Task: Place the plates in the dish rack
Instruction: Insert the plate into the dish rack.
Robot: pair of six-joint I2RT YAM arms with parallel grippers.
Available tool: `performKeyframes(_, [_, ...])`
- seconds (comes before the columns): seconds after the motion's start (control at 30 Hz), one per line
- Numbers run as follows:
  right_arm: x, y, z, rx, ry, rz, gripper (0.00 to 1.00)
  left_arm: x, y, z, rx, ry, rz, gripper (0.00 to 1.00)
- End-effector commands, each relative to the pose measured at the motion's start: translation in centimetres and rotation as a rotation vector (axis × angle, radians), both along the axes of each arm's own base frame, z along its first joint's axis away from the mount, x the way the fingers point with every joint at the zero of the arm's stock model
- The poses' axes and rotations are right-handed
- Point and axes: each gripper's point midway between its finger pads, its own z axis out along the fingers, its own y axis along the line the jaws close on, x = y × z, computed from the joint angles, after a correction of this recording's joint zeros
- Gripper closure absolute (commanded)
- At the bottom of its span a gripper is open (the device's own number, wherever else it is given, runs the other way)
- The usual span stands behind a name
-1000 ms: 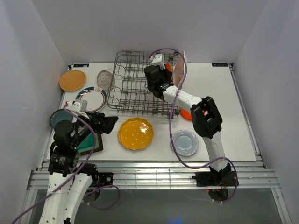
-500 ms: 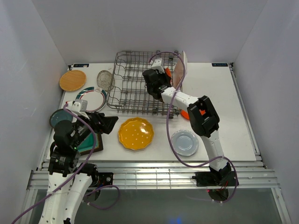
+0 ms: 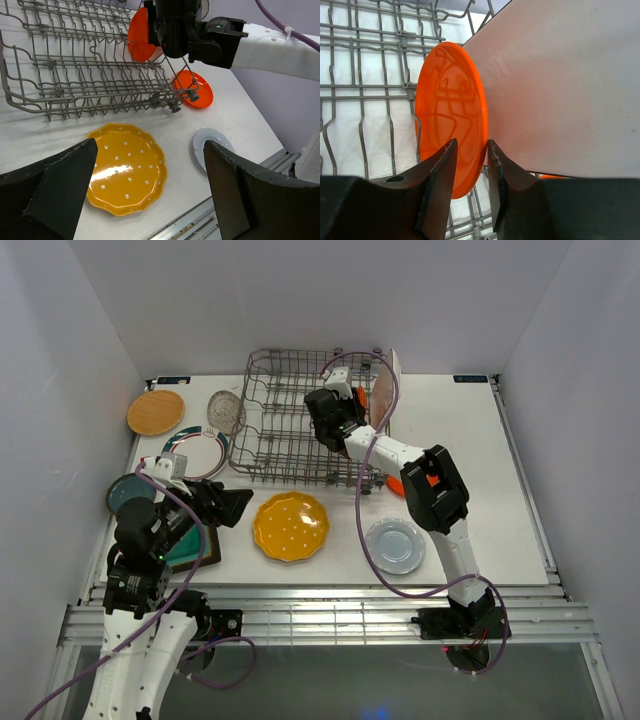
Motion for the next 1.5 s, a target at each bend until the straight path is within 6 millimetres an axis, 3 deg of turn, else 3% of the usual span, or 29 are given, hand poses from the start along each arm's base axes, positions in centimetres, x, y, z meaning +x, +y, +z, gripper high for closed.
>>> performKeyframes(0.0, [0.1,0.5,1.0,0.058,-0.029,-0.006,0.62,-0.1,-0.2,0.3,0.003,-0.023,-0.017,0.02])
performKeyframes(0.2, [-0.3,0.1,1.8,0.061,-0.038,-0.013,0.57,-0.1,-0.2,0.3,0.003,-0.023,-0.018,0.02])
performKeyframes(0.57, [-1.4,-0.4,3.7,0.098,-0.046,0.006,0.37,-0.2,-0.3,0.4,0.003,-0.025,-0.02,0.02])
performKeyframes(0.8, [-2.7,-0.6,5.1,0.117,-0.073,0.029,0.01,-0.2,-0.3,0.4,0.002,-0.026,-0.021,0.02])
performKeyframes(0.83, [-2.9,-0.4,5.4,0.126,-0.086,0.036,0.1,-0.2,-0.3,0.4,0.002,-0.028,-0.02,0.02])
performKeyframes(0.87, [-3.1,-0.4,6.4,0.141,-0.107,0.048,0.1,-0.2,-0.3,0.4,0.002,-0.028,-0.02,0.02])
performKeyframes(0.9, [-3.4,-0.6,5.8,0.136,-0.101,0.055,0.1,-0.2,-0.3,0.4,0.002,-0.026,-0.02,0.02])
performKeyframes(1.1, [-5.1,-0.2,8.0,0.205,-0.144,0.135,0.1,-0.3,-0.2,0.5,0.002,-0.031,-0.017,0.02])
performKeyframes(1.13, [-5.6,0.0,7.4,0.211,-0.128,0.159,0.1,-0.3,-0.2,0.5,0.002,-0.032,-0.017,0.02])
performKeyframes(1.2, [-6.3,-0.2,8.7,0.253,-0.153,0.179,0.09,-0.3,-0.2,0.4,0.002,-0.031,-0.017,0.02])
performKeyframes(1.23, [-7.0,-0.2,7.8,0.257,-0.133,0.204,0.08,-0.3,-0.2,0.5,0.002,-0.034,-0.017,0.02])
performKeyframes(1.27, [-7.5,-0.5,9.3,0.292,-0.163,0.219,0.08,-0.3,-0.2,0.5,0.002,-0.034,-0.015,0.02])
performKeyframes(1.4, [-10.0,-1.5,10.1,0.375,-0.173,0.27,0.09,-0.4,-0.2,0.6,0.001,-0.035,-0.018,0.02])
performKeyframes(1.43, [-10.9,-1.7,11.2,0.411,-0.187,0.3,0.09,-0.4,-0.2,0.6,0.001,-0.035,-0.018,0.02])
performKeyframes(1.47, [-11.6,-2.2,10.0,0.413,-0.163,0.307,0.09,-0.4,-0.2,0.5,0.002,-0.034,-0.018,0.02])
